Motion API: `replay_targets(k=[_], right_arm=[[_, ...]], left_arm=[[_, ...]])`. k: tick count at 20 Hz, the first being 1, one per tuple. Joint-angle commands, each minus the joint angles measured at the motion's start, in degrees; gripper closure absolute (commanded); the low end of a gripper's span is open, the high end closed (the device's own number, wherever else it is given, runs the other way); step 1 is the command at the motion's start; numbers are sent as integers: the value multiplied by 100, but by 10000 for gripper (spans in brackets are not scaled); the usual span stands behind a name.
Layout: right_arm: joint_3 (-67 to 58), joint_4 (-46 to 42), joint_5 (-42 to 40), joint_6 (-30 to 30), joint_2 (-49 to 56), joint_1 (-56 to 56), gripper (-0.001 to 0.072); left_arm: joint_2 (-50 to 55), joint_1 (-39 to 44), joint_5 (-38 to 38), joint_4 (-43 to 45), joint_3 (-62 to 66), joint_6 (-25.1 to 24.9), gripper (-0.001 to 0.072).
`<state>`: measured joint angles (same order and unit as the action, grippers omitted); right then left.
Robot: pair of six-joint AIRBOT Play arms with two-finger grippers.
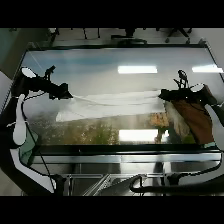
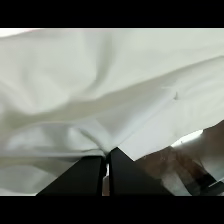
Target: Fold the shirts.
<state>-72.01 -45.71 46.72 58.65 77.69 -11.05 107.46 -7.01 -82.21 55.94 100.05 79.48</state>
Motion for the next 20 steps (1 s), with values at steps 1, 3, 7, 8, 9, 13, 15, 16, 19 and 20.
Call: replay_targets(k=[1,3,7,8,9,13,15,16,19,20], right_arm=[[-280,-479,-146,-39,258,39,507],[-389,-1084,-146,-15,142,31,299],[-402,-1259,-149,-15,107,31,179],[-400,-1259,-140,13,144,31,179],[-400,-1261,-96,149,208,31,180],[-400,-970,573,374,540,33,193],[-400,-490,990,348,682,46,338],[-400,-308,1075,345,726,52,429],[-422,407,1078,-94,739,39,698],[-487,597,1082,-232,737,42,699]], left_arm=[[813,31,-437,-61,750,109,680],[988,37,-708,-61,1178,120,172],[992,79,-789,-63,1731,219,19],[981,79,-800,-63,1773,299,19],[981,79,-815,-63,1770,361,19],[981,76,-1058,-170,1768,442,19],[981,76,-1084,-671,1768,431,20],[981,79,-1064,-1025,1768,382,42],[981,146,-1025,-2026,1770,0,691],[981,210,-973,-2166,1770,-11,686]])
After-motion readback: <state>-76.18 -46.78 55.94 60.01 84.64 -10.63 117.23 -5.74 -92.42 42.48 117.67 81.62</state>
